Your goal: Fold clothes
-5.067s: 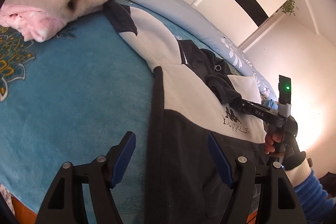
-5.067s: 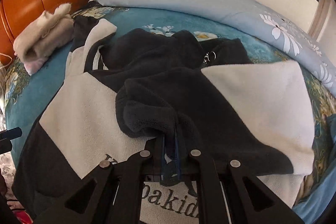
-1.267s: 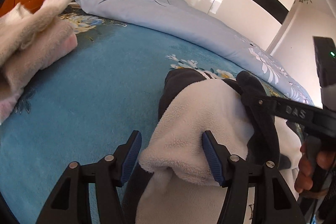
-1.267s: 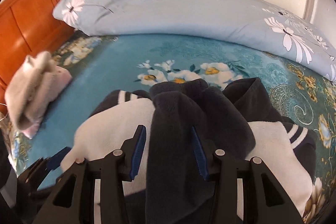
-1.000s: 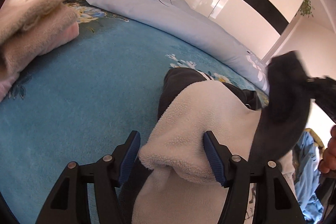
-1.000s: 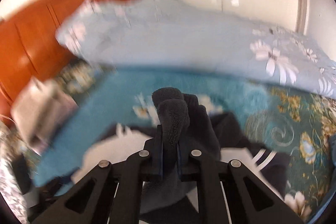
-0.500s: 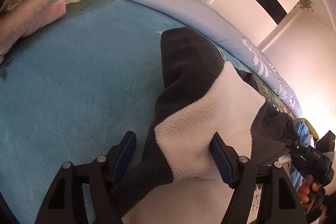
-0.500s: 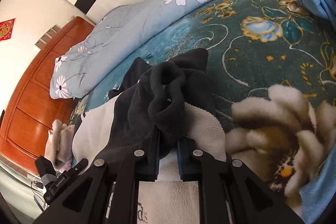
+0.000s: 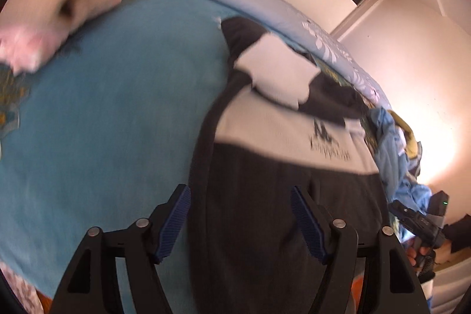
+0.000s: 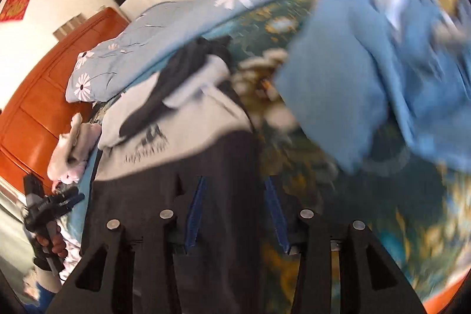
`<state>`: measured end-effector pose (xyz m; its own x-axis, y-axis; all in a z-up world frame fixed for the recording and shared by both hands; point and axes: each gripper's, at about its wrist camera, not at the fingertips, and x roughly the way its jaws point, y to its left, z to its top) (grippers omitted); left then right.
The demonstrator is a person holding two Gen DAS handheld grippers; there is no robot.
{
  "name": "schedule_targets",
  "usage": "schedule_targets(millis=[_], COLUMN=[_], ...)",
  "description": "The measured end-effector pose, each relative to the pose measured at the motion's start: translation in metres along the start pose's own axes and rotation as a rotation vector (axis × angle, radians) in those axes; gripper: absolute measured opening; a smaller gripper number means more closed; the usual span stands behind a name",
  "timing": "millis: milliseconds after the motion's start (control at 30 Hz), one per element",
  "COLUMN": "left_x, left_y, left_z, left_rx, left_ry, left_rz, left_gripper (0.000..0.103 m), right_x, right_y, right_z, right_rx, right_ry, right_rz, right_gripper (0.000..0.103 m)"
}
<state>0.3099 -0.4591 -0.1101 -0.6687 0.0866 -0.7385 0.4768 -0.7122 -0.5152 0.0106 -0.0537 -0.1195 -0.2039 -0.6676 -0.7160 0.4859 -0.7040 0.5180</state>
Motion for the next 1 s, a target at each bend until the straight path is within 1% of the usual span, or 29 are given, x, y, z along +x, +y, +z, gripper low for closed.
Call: schedule_targets(millis=[100,167,233,367,500,600,733,833,933,967,1000], left_x=[-0.002,-0.011,-0.019,-0.023,-0.028,-0.032,-0.030,-0.028,-0.030,-0.030,-0.030], left_y=[0.004,0.003,0.002,0.006,0.015,0.024,0.033,0.037,0.038,0.038,0.040], left_z=[-0.033,-0.053,-0.068,-0.080,-0.086,-0.090,-0.095,-0.095,-0.098,-0.099,-0.100], left_rx=[-0.016,-0.021,-0.028,-0.087,-0.166,-0.209,-0.263,-0.317,-0.316,-0.316,-0.325], left_ry=[0.054,0.064,0.068,0.058,0.062,0.077,0.069,0.061,0.050,0.047,0.046], left_rz=[-0.019,-0.052,-0.084,-0.127,-0.212,-0.267,-0.334,-0.365,-0.363,-0.353,-0.346], left_gripper=[0.074,0.074,0.074,0.074,0.074,0.074,0.074,0.074,0.071,0.065,0.055], right_x=[-0.003,-0.006,-0.003,0.004,0.000,-0.002,-0.006,-0.006,-0.008,-0.009,-0.009], right_y=[-0.017,-0.023,-0.027,-0.028,-0.030,-0.037,-0.045,-0.042,-0.044,-0.048,-0.052], right_z=[-0.026,-0.037,-0.045,-0.059,-0.069,-0.074,-0.075,-0.072,-0.071,-0.073,-0.076], right_rx=[0.065,0.112,0.152,0.192,0.212,0.229,0.260,0.242,0.242,0.257,0.274], right_ry=[0.002,-0.021,-0.015,-0.005,-0.014,-0.016,-0.018,-0.003,0.006,0.005,0.004], right_rz=[0.025,0.086,0.160,0.272,0.343,0.360,0.402,0.398,0.410,0.420,0.428], right_gripper=[0.044,0.044,0.044,0.044,0.044,0.044,0.044,0.044,0.044,0.042,0.037])
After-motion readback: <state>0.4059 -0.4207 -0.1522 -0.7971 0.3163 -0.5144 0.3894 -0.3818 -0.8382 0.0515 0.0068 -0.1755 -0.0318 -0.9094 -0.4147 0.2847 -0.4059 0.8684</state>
